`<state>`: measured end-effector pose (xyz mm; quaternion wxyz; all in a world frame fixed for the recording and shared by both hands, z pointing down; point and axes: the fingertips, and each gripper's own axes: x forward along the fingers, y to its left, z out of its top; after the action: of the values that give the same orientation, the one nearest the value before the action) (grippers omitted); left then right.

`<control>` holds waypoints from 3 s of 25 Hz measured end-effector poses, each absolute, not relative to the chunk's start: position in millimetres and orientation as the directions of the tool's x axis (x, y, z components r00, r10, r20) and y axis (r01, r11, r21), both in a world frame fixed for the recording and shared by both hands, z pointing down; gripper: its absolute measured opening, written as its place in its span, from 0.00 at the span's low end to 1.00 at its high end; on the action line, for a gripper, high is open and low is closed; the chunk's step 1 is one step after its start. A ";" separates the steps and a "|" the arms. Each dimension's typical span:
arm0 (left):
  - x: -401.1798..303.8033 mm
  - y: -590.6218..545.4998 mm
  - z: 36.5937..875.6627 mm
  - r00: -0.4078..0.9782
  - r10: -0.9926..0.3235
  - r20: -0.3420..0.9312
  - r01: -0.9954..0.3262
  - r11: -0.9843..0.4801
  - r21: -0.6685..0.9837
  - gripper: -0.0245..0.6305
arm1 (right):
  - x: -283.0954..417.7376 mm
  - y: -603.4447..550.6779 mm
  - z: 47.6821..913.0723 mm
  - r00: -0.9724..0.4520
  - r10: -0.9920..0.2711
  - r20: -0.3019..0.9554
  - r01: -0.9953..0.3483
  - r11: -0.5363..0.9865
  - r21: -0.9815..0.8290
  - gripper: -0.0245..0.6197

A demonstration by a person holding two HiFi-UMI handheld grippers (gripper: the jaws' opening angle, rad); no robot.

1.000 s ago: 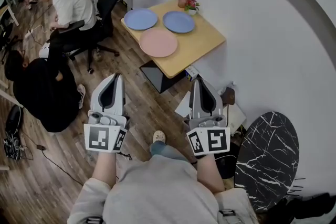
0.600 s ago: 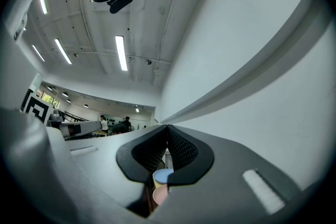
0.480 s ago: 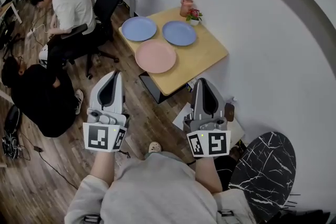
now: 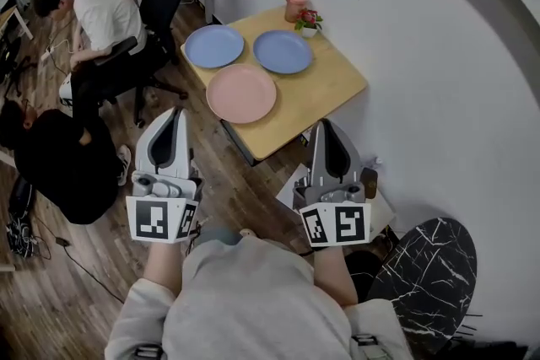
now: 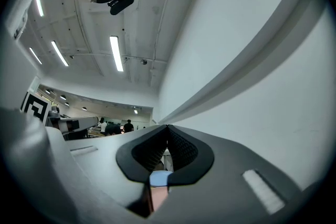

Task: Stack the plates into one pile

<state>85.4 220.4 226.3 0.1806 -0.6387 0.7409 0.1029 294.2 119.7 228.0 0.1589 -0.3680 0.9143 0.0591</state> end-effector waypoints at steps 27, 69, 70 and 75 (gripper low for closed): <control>-48.5 60.1 240.4 -0.033 -0.937 -0.346 -0.994 0.068 -0.089 0.13 | 178.8 -18.6 233.2 -0.616 -0.735 -0.284 -0.773 0.633 0.036 0.04; -104.3 -74.0 435.6 0.164 -0.979 0.121 -0.983 -0.152 0.098 0.13 | 138.9 -127.5 447.1 -0.449 -0.828 0.336 -0.890 0.382 -0.249 0.05; -103.0 -74.2 448.7 0.167 -0.973 0.156 -0.982 -0.151 0.111 0.13 | 140.2 -128.4 457.8 -0.447 -0.817 0.365 -0.892 0.373 -0.256 0.05; -96.8 -73.5 510.6 0.176 -0.928 0.328 -0.978 -0.126 0.167 0.13 | 145.2 -129.7 507.7 -0.455 -0.741 0.494 -0.889 0.355 -0.288 0.05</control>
<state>-96.8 -73.5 510.6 -0.1731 -0.7470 0.6379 -0.0716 145.2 -129.7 507.7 -0.1403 -0.5026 0.8110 -0.2646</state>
